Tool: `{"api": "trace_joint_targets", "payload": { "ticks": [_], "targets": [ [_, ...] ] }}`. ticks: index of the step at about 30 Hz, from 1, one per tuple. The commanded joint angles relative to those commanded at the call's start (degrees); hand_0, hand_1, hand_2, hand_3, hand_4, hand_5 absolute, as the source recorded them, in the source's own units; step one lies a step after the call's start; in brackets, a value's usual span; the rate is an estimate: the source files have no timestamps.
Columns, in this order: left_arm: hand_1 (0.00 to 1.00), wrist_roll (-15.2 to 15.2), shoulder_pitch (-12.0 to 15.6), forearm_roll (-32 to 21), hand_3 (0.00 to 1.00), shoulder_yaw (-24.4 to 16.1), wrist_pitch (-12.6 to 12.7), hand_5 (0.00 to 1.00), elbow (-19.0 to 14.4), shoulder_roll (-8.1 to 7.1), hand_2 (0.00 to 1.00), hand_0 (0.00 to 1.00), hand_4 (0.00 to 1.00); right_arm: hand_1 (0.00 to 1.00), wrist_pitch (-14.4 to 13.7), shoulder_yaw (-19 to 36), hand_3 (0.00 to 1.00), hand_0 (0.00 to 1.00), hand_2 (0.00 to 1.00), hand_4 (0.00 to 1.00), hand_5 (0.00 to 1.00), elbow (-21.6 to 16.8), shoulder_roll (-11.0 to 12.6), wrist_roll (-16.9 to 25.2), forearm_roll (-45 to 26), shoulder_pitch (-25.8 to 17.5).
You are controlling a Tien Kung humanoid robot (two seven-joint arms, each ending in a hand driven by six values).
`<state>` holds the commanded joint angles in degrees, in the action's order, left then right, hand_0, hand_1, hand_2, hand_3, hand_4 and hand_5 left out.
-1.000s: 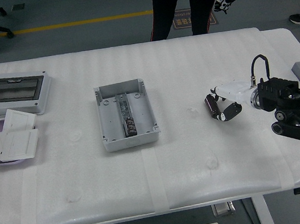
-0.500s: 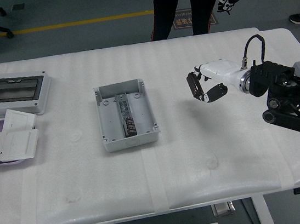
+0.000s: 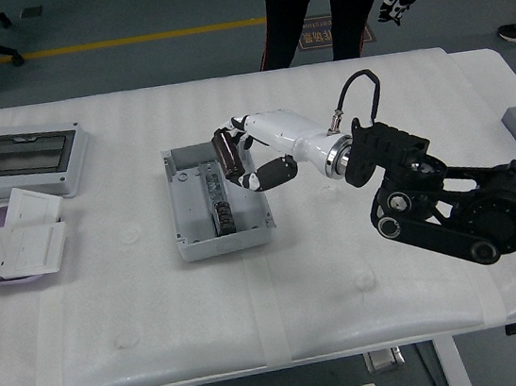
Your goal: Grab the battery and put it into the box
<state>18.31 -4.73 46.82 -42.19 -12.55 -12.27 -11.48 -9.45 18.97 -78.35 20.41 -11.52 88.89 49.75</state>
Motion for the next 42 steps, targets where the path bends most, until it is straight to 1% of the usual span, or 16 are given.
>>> {"api": "trace_joint_targets", "payload": {
  "ticks": [1,2,9,13,14,18,19,25,26,31,32,34,39,42],
  "targets": [
    [0.609,0.1,0.0,-0.1,0.288,0.0,0.0,0.351,0.0,0.02,0.501,0.376,0.465,0.644,-0.1,-0.6,0.726,0.790,0.681,0.565,0.294,0.2,-0.3,0.1,-0.2,-0.2],
    [0.608,0.1,0.0,-0.1,0.287,0.0,0.0,0.345,0.0,0.03,0.500,0.376,0.471,0.656,-0.1,-1.1,0.742,0.801,0.707,0.588,0.307,0.4,-0.6,0.2,-0.4,-0.3],
    [0.607,0.2,-0.3,-0.8,0.286,0.3,-0.2,0.340,0.1,0.08,0.500,0.376,0.476,0.656,-0.1,-3.8,0.744,0.804,0.708,0.596,0.315,1.8,-1.6,1.0,-1.9,-0.8],
    [0.607,0.7,-0.4,-1.1,0.286,0.4,-0.3,0.340,0.1,0.13,0.500,0.376,0.476,0.656,0.6,-4.3,0.744,0.804,0.708,0.596,0.315,2.8,-1.7,1.6,-2.5,-0.9],
    [0.605,0.8,-0.4,-1.1,0.286,0.4,-0.3,0.333,0.0,0.13,0.499,0.376,0.475,0.657,0.8,-4.3,0.752,0.805,0.710,0.608,0.339,2.9,-1.7,1.8,-2.6,-0.9],
    [0.605,1.0,-0.5,-0.9,0.286,0.0,-0.4,0.333,0.0,0.14,0.499,0.376,0.475,0.657,1.0,-4.3,0.752,0.805,0.710,0.608,0.339,3.6,-1.9,2.1,-2.5,-0.9],
    [0.603,1.1,-0.5,-0.8,0.287,-0.2,-0.4,0.322,0.0,0.15,0.445,0.376,0.472,0.676,1.0,-4.4,0.998,0.829,0.747,0.737,0.419,3.8,-1.9,2.2,-2.5,-0.9],
    [0.603,1.4,-0.6,-0.4,0.287,-0.7,-0.5,0.322,0.0,0.14,0.445,0.376,0.472,0.676,0.8,-4.7,0.998,0.829,0.747,0.737,0.419,4.8,-2.2,2.3,-2.6,-1.0],
    [0.603,1.4,-0.6,-0.3,0.291,-0.7,-0.5,0.313,0.0,0.13,0.420,0.375,0.471,0.706,0.8,-4.7,0.998,0.841,0.810,0.838,0.452,5.0,-2.2,2.4,-2.7,-1.0],
    [0.603,1.5,-0.7,-0.1,0.291,-0.9,-0.5,0.313,0.0,0.07,0.420,0.375,0.471,0.706,1.1,-4.5,0.998,0.841,0.810,0.838,0.452,5.9,-2.3,2.2,-3.0,-1.1],
    [0.602,1.5,-0.7,-0.1,0.286,-0.9,-0.5,0.310,0.0,0.06,0.420,0.374,0.464,0.709,1.2,-4.4,0.998,0.843,0.815,0.866,0.462,6.0,-2.3,2.2,-3.1,-1.2],
    [0.602,1.5,-0.7,-0.1,0.286,-0.9,-0.5,0.310,0.0,0.06,0.420,0.374,0.464,0.709,1.3,-3.9,0.998,0.843,0.815,0.866,0.462,5.9,-2.2,2.2,-3.1,-1.4],
    [0.602,1.5,-0.6,-0.1,0.285,-0.9,-0.6,0.305,0.0,0.05,0.423,0.373,0.466,0.705,1.1,0.2,0.998,0.845,0.812,0.870,0.465,3.5,-0.7,1.9,-2.1,-2.6],
    [0.602,1.5,-0.5,-0.1,0.285,-1.0,-0.5,0.305,0.0,0.02,0.423,0.373,0.466,0.705,0.8,4.0,0.998,0.845,0.812,0.870,0.465,1.1,1.0,1.9,-1.0,-3.9]
  ]
}}
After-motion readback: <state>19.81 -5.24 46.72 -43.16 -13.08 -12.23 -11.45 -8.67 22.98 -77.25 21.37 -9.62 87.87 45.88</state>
